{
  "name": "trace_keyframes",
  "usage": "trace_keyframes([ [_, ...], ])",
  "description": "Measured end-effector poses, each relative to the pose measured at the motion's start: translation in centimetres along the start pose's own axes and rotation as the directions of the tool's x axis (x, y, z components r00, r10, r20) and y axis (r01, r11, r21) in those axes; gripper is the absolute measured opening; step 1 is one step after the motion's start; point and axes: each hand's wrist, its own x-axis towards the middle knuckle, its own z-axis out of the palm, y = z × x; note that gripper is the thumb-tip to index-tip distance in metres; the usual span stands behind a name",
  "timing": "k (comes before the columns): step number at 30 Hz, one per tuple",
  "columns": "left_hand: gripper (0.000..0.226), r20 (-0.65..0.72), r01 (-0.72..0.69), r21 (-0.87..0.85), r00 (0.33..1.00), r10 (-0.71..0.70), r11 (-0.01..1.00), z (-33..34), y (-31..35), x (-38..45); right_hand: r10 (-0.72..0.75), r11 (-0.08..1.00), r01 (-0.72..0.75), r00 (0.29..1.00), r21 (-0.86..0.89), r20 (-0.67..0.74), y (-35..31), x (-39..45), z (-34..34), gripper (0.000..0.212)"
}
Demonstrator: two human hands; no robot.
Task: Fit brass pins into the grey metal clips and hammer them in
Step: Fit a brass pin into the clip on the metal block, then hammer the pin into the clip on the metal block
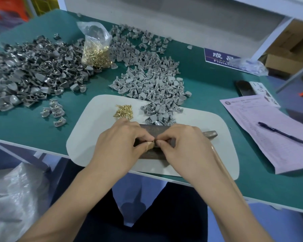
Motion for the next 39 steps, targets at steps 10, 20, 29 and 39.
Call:
trace_keyframes([
  [10,0.007,0.001,0.028,0.011,1.0,-0.028,1.0,-0.2,0.3,0.0,0.041,0.98,-0.034,0.999,0.198,-0.031,1.0,-0.6,-0.3,0.019],
  [20,0.007,-0.025,-0.022,0.079,0.999,0.024,0.997,0.0,0.6,-0.1,0.542,0.829,-0.546,0.837,-0.121,-0.069,8.9,-2.9,1.1,0.038],
  [29,0.009,0.011,-0.051,0.134,0.999,0.05,0.99,-0.5,1.0,0.7,0.19,0.874,-0.143,0.98,0.465,-0.056,6.4,-4.5,-1.7,0.03],
  [39,0.011,0.04,-0.088,0.214,0.996,0.082,0.973,-0.7,0.7,1.6,-0.007,0.996,0.023,0.982,0.082,-0.187,2.5,-4.0,-2.4,0.034],
])
